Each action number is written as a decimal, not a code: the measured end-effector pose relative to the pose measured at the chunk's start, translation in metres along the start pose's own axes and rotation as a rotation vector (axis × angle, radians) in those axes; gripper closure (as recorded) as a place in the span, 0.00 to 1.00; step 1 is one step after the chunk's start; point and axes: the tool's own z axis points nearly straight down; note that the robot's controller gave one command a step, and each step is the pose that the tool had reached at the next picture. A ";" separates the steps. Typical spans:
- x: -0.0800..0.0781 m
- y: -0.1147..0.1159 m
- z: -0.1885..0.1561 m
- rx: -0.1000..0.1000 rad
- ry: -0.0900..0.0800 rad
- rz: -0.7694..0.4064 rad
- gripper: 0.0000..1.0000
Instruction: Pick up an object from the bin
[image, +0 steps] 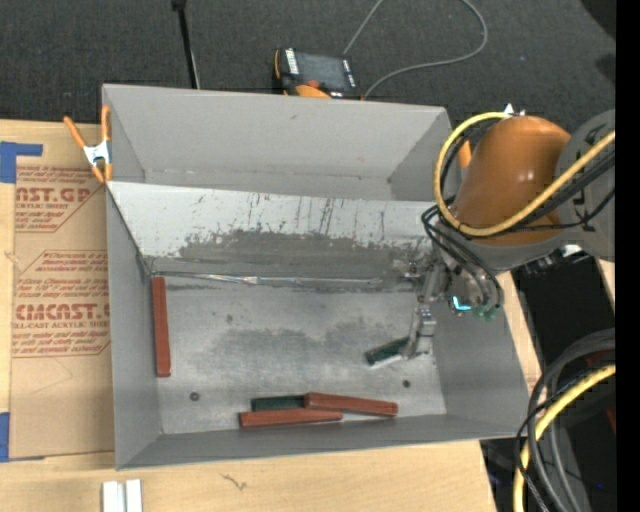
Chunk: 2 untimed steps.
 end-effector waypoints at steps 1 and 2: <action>0.057 -0.012 0.121 0.003 -0.023 -0.231 0.00; 0.053 0.063 0.091 -0.003 -0.010 -0.204 0.00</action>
Offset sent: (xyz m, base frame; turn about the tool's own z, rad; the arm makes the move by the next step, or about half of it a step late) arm -0.0625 -0.0125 -0.1211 -0.2321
